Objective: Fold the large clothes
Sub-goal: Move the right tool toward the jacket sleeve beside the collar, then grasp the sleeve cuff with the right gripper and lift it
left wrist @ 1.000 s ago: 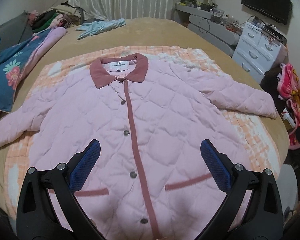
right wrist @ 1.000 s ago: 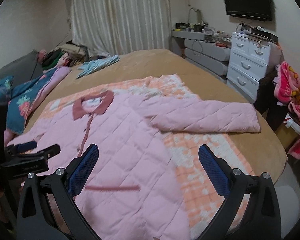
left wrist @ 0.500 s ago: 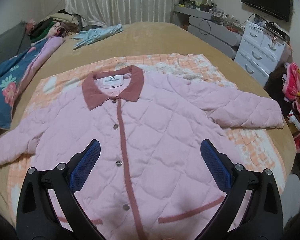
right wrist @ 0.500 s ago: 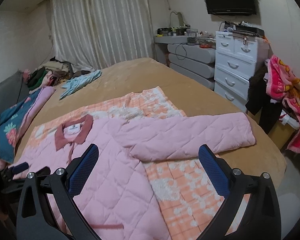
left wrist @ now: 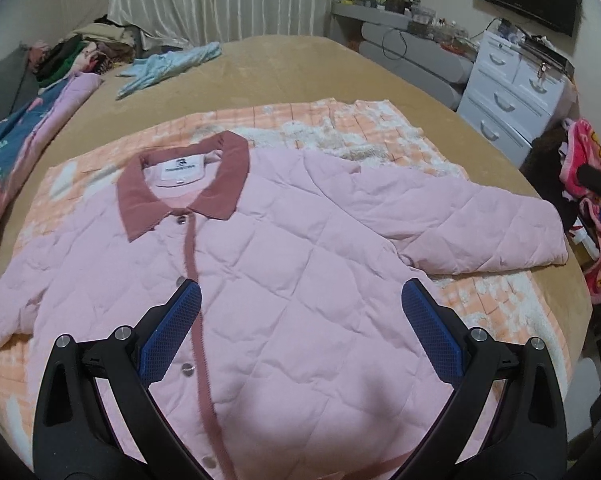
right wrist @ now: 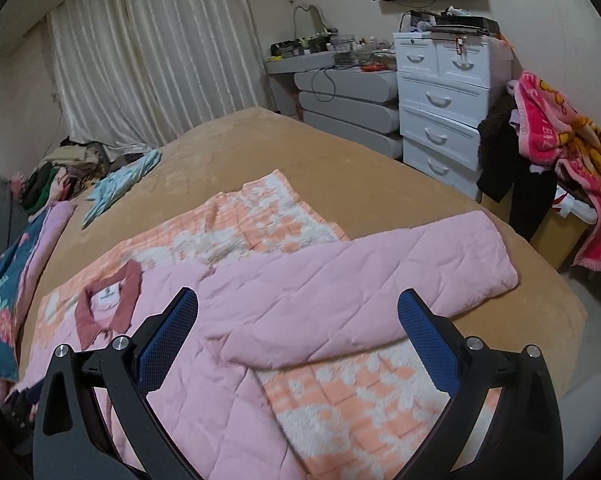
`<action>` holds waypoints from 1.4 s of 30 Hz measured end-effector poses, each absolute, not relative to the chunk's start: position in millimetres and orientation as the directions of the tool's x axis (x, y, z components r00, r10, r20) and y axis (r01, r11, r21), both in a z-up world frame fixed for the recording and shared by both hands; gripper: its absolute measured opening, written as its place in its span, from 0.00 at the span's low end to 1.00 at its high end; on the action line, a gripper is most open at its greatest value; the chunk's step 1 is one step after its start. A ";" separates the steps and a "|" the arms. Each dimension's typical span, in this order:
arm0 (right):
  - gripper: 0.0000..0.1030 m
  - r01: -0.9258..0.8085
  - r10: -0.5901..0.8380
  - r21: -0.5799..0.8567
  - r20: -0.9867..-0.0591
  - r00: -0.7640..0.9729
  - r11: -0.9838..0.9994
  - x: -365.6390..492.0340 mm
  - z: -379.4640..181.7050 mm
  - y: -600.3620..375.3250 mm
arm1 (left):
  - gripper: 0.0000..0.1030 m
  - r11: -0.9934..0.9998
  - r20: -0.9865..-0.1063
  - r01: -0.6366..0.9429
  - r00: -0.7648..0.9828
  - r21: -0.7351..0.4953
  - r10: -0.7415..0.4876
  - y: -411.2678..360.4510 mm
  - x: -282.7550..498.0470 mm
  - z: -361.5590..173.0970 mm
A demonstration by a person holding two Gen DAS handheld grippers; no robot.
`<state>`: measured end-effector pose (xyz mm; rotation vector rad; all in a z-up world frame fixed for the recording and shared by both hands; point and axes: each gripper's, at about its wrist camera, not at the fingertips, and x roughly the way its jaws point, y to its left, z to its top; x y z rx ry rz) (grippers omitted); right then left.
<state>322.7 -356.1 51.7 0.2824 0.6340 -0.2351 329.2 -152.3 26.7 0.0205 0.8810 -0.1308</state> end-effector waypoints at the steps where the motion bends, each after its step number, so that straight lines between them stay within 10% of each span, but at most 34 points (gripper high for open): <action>1: 0.96 0.318 -0.150 0.178 -0.608 0.779 0.931 326.8 50.7 -361.9 | 0.91 0.993 -0.772 0.110 0.628 -0.033 -0.095 -154.0 333.6 24.7; 31: 0.94 0.723 -0.155 0.414 -0.801 0.578 0.553 350.1 -110.7 -570.2 | 0.91 0.992 -0.855 0.125 0.514 -0.007 -0.071 -210.7 410.2 -49.3; 42: 0.56 0.699 -0.112 0.524 -0.756 0.645 0.487 354.4 -144.8 -592.1 | 0.91 0.991 -0.844 0.132 0.530 -0.020 -0.087 -217.4 416.1 -37.8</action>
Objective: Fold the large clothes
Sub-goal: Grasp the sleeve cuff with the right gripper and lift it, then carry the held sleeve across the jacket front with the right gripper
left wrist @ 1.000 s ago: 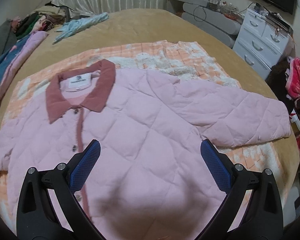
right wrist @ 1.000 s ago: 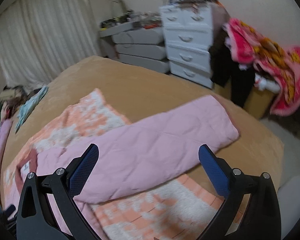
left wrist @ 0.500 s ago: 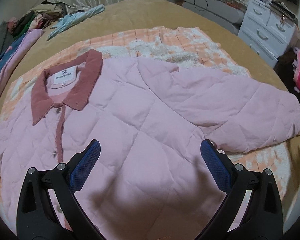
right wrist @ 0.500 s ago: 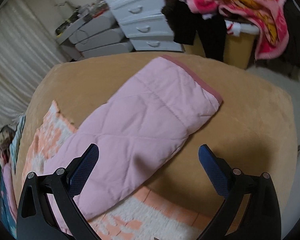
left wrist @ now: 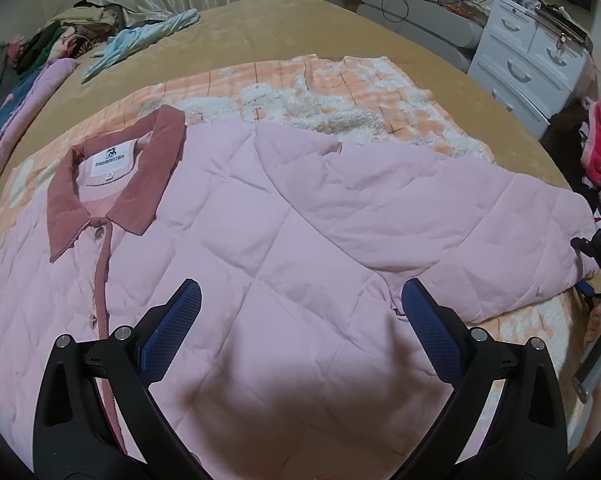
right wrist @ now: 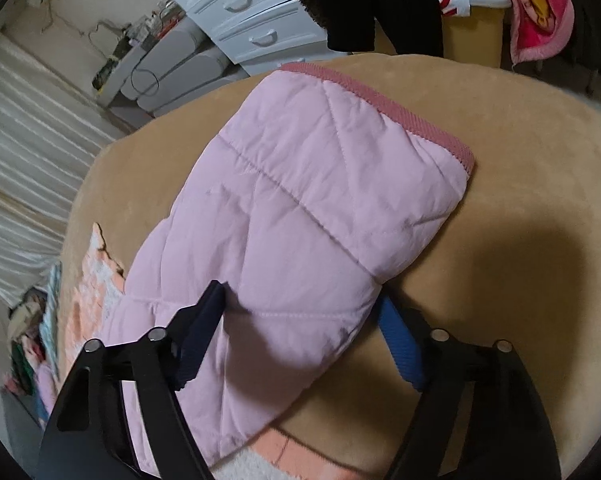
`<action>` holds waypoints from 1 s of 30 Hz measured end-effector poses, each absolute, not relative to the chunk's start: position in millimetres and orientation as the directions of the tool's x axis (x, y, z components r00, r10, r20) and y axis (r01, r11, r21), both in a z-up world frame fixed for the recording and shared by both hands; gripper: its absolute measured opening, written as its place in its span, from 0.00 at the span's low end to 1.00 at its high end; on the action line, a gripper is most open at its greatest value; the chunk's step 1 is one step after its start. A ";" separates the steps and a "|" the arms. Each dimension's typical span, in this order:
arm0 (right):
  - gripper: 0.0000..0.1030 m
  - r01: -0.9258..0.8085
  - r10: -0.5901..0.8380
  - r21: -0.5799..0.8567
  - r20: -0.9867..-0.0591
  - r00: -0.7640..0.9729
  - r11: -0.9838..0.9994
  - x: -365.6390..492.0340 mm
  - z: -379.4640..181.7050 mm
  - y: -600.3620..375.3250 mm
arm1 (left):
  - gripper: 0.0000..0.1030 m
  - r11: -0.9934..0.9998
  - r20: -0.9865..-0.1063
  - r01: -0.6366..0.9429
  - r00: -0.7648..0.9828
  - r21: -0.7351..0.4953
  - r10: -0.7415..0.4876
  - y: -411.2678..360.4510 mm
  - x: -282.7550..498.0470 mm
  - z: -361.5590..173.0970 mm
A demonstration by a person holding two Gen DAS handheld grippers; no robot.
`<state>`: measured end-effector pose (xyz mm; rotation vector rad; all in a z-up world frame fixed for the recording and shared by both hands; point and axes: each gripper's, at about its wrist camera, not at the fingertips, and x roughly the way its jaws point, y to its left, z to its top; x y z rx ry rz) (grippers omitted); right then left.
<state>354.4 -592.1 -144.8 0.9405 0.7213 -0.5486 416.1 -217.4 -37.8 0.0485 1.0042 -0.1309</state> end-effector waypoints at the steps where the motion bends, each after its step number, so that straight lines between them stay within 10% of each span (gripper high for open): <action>1: 0.50 0.685 -0.109 0.539 -0.742 0.662 0.491 353.1 -144.0 -593.8 | 0.91 0.991 -0.843 0.132 0.531 -0.023 -0.090 -216.8 415.9 -36.9; 6: 0.23 0.592 -0.130 0.557 -0.655 0.744 0.582 350.6 -115.2 -587.5 | 0.91 0.988 -0.833 0.151 0.544 -0.016 -0.097 -214.8 410.2 -30.6; 30: 0.16 0.312 -0.170 0.381 -0.362 0.917 0.870 306.7 58.0 -454.3 | 0.91 0.993 -0.775 0.113 0.627 -0.012 -0.081 -131.9 360.5 59.7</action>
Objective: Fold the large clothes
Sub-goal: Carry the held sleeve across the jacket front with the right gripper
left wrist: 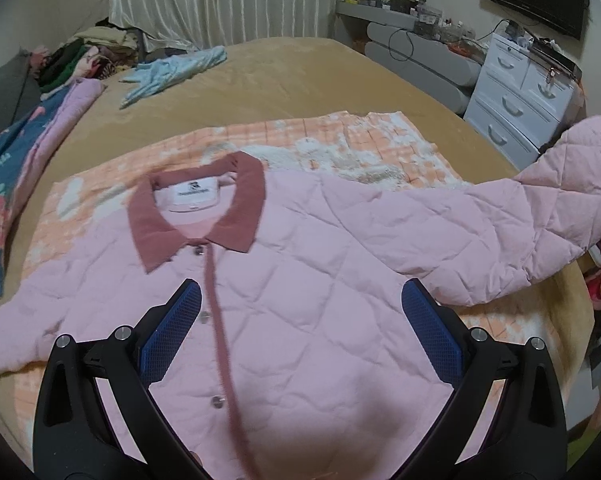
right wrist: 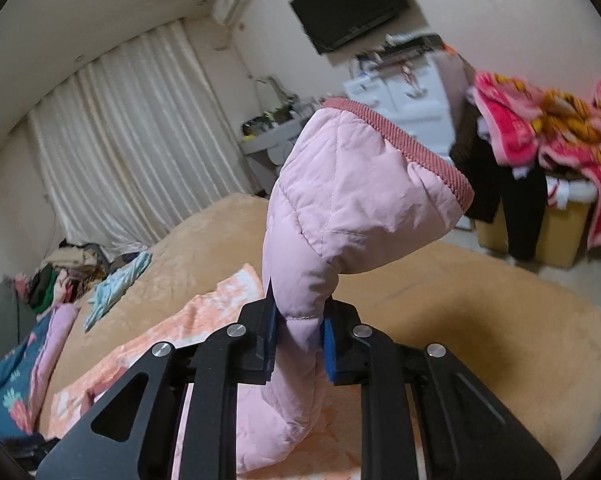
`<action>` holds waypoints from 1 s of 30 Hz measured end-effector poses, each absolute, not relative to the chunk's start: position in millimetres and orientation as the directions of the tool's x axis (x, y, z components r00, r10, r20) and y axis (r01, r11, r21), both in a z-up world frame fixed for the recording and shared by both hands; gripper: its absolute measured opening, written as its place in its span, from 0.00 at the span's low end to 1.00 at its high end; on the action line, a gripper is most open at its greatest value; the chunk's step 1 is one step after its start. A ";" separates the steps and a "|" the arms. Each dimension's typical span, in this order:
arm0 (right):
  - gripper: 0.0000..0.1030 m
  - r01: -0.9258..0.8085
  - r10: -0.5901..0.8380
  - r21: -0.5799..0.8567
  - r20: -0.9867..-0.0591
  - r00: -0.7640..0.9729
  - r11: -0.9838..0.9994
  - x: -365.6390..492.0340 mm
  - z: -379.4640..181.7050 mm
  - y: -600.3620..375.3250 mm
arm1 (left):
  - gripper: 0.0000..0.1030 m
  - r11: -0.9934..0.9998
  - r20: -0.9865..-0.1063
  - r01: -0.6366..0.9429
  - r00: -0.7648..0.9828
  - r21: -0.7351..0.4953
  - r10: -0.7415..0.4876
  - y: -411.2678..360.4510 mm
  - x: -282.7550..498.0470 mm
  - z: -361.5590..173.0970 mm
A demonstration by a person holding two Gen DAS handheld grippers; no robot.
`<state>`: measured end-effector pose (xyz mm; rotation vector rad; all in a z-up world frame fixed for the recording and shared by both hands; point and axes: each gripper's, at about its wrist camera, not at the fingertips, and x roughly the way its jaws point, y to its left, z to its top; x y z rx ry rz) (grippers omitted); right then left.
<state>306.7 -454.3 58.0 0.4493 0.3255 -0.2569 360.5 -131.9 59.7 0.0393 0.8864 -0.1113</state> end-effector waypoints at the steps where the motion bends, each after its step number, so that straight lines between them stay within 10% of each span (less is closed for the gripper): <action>1: 0.16 0.304 -0.164 0.375 -0.361 0.918 0.876 306.7 61.2 -447.8 | 0.91 0.994 -0.774 0.110 0.629 -0.011 -0.078 -129.2 359.4 62.4; 30: 0.16 0.093 -0.048 0.112 -0.354 0.934 0.989 323.0 141.9 -266.6 | 0.91 0.989 -0.690 -0.015 0.718 -0.149 -0.093 -2.7 325.2 126.7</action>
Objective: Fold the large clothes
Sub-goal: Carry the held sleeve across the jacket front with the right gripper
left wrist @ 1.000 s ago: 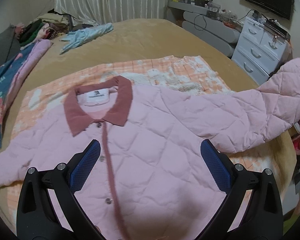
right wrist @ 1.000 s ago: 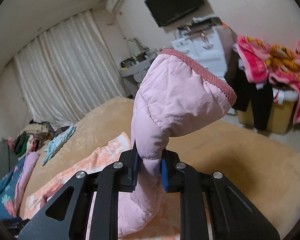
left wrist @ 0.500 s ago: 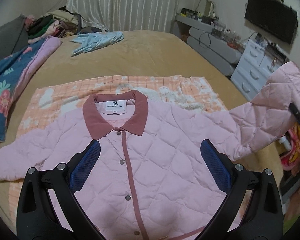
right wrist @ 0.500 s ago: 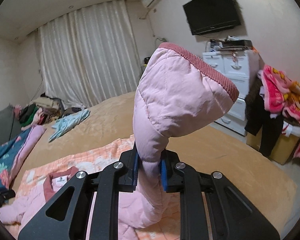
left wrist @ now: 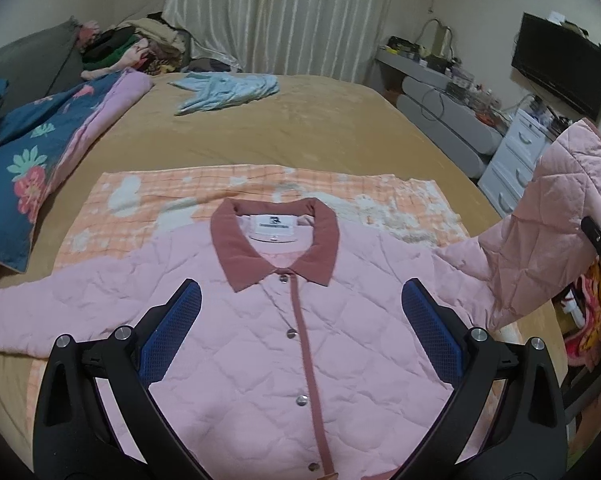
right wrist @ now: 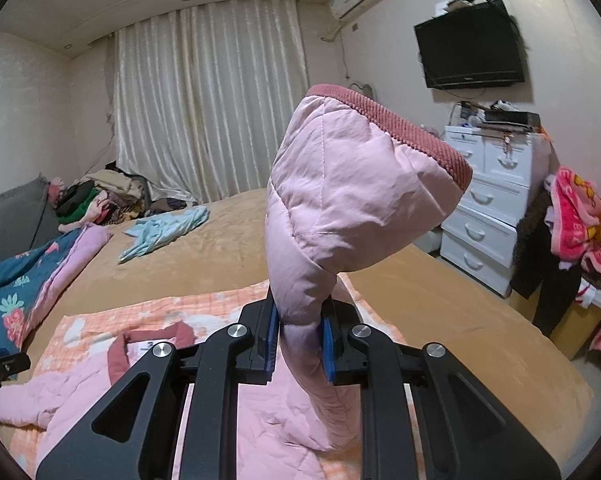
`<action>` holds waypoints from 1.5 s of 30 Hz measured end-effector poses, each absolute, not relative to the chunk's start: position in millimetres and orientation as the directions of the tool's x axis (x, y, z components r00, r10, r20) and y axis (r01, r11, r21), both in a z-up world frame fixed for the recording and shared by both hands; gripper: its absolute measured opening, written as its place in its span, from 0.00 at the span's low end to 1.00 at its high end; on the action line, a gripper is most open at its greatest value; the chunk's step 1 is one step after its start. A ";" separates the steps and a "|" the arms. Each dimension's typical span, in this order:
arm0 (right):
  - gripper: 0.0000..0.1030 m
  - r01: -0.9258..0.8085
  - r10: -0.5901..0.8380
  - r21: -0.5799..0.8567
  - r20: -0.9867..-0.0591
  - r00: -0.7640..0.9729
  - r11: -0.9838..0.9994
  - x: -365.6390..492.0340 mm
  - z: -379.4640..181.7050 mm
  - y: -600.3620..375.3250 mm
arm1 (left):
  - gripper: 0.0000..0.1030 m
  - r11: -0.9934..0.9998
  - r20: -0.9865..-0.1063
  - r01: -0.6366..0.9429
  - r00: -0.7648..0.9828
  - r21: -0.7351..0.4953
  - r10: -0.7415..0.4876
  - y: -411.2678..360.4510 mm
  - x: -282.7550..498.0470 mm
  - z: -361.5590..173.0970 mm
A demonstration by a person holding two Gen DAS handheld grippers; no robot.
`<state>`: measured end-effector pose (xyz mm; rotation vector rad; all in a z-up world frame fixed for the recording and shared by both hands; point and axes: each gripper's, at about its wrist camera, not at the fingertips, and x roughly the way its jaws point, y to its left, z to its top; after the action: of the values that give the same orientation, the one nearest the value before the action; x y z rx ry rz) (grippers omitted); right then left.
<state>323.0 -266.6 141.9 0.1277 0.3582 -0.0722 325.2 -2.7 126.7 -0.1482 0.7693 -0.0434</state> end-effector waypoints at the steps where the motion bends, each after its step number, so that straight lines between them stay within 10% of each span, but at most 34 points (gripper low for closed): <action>1: 0.16 0.087 -0.044 0.105 -0.354 0.934 0.991 324.0 143.1 -260.5 | 0.91 0.988 -0.687 -0.019 0.721 -0.154 -0.093 2.1 325.0 127.9; 45: 0.17 -0.282 0.235 -0.026 -0.480 0.845 0.959 343.3 43.4 -20.8 | 0.91 0.821 -0.561 -0.094 0.773 -0.563 -0.296 157.3 295.3 93.7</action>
<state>343.3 -20.8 43.4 -0.0972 0.4938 0.2735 295.3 157.3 93.7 -0.6087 0.6880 -0.1172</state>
